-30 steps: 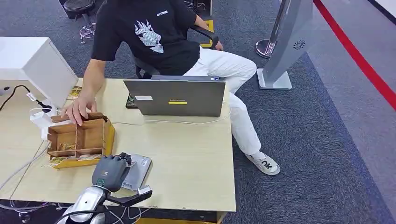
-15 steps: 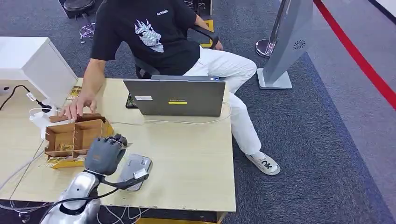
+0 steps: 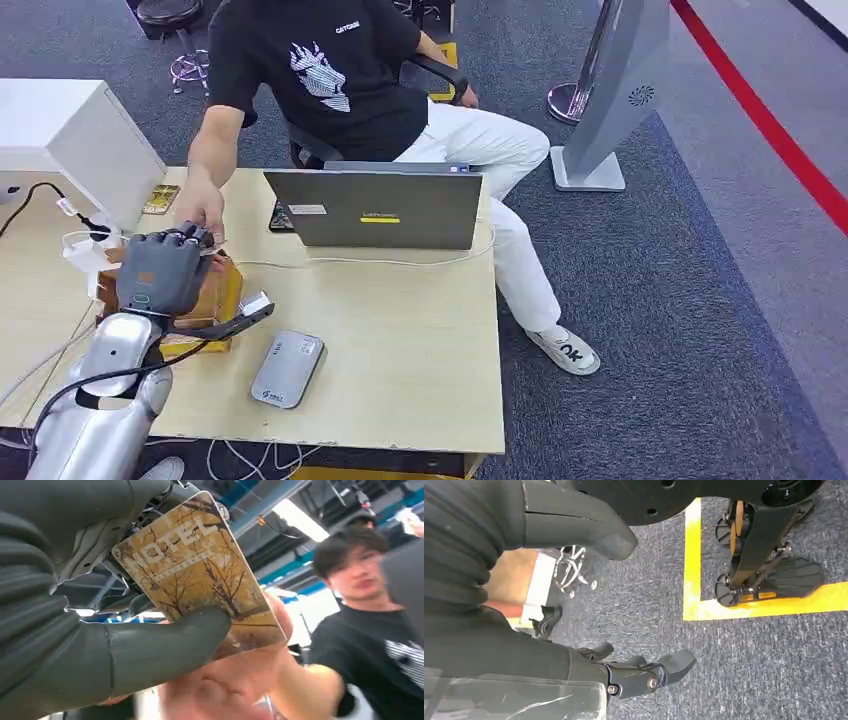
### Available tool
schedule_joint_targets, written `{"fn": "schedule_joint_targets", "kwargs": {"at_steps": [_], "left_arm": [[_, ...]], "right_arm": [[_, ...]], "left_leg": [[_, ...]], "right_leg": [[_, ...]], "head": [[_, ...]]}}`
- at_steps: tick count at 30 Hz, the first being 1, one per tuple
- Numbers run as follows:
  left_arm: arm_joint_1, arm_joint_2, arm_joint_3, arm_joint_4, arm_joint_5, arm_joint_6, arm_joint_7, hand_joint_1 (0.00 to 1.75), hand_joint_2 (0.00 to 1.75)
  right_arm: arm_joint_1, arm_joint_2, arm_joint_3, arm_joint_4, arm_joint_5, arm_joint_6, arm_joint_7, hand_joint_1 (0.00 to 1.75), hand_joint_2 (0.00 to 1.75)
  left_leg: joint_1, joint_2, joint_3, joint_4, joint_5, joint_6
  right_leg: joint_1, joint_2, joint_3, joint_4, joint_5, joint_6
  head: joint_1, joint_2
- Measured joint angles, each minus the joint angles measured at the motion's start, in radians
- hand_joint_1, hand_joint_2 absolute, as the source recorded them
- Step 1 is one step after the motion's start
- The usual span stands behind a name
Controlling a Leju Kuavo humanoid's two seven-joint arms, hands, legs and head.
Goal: Pass the card to the sensor for recognition and then transmit it.
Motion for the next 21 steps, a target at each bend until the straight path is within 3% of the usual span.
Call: {"fn": "schedule_joint_targets", "kwargs": {"at_steps": [8, 9, 16, 21], "left_arm": [[-0.02, 0.004, 0.021, 0.009, -0.019, 0.0, -0.009, 1.75, 1.75], [-0.02, 0.004, 0.021, 0.012, -0.02, 0.002, -0.009, 0.0, 1.75], [-0.013, 0.0, 0.02, 0.017, -0.023, 0.013, -0.018, 0.0, 1.75], [0.05, -0.031, 0.015, -0.013, -0.02, 0.082, -0.025, 0.0, 1.75]], "right_arm": [[-0.002, 0.0, -0.002, 0.0, 0.011, 0.0, 0.0, 0.0, 1.75], [-0.002, 0.0, -0.003, 0.0, 0.011, 0.0, 0.0, 0.0, 1.75], [-0.003, 0.0, -0.019, 0.0, 0.015, 0.001, 0.0, 0.0, 1.75], [-0.003, 0.003, -0.032, 0.0, 0.019, -0.005, 0.0, 0.0, 1.75]], "left_leg": [[0.0, 0.0, 0.0, 0.0, 0.0, 0.0], [0.0, 0.0, 0.0, 0.0, 0.0, 0.0], [0.0, 0.0, -0.001, 0.0, -0.001, 0.001], [-0.001, 0.0, -0.001, 0.0, -0.001, 0.001]], "right_leg": [[0.0, 0.0, 0.0, 0.0, 0.0, 0.0], [0.0, 0.0, 0.0, 0.0, 0.0, 0.0], [0.0, 0.0, -0.001, 0.0, 0.0, 0.0], [0.0, 0.0, -0.001, 0.0, 0.0, 0.001]], "head": [[0.0, 0.0], [0.0, 0.0], [0.0, 0.0], [0.0, 0.0]]}}
